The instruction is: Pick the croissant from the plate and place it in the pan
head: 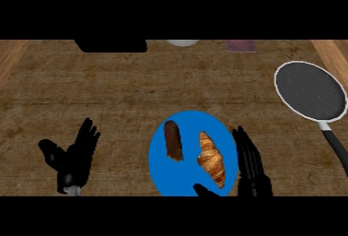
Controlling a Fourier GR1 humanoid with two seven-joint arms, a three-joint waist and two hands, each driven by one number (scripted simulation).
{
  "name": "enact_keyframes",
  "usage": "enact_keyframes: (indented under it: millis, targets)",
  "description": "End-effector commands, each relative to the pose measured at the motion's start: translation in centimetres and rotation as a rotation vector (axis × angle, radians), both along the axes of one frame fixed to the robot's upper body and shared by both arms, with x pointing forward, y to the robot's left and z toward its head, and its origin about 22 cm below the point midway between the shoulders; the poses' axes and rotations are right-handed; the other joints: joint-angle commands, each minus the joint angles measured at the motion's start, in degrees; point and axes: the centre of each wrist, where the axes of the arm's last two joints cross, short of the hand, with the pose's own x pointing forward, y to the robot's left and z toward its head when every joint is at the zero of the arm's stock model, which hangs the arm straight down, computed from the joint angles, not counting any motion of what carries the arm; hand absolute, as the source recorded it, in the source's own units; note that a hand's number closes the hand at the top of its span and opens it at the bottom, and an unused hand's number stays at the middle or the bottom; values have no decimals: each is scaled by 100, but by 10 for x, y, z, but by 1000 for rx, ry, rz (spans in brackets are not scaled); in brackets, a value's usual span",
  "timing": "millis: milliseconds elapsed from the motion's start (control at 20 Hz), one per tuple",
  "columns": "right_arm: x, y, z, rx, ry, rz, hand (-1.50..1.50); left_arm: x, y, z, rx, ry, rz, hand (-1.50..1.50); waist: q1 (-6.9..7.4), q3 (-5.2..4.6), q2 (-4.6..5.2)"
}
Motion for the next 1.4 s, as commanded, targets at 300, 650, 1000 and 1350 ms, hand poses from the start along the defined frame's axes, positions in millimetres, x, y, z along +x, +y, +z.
enact_keyframes:
  millis: [300,650,1000,1350]
  targets:
    - [47,9,23,-354,550,-15,-150,7,-11,5,-9,-30,-34,0,188,-3,51]
    - [104,34,62,-435,631,32,-150,-1,2,3,-1,-7,5,0,120,17,8]
    - [123,14,33,-490,902,113,-150,3,-18,3,-20,-2,-33,0,97,18,11]
    - [107,16,44,-481,941,163,-150,-17,10,-8,-20,-3,-22,0,65,17,-9]
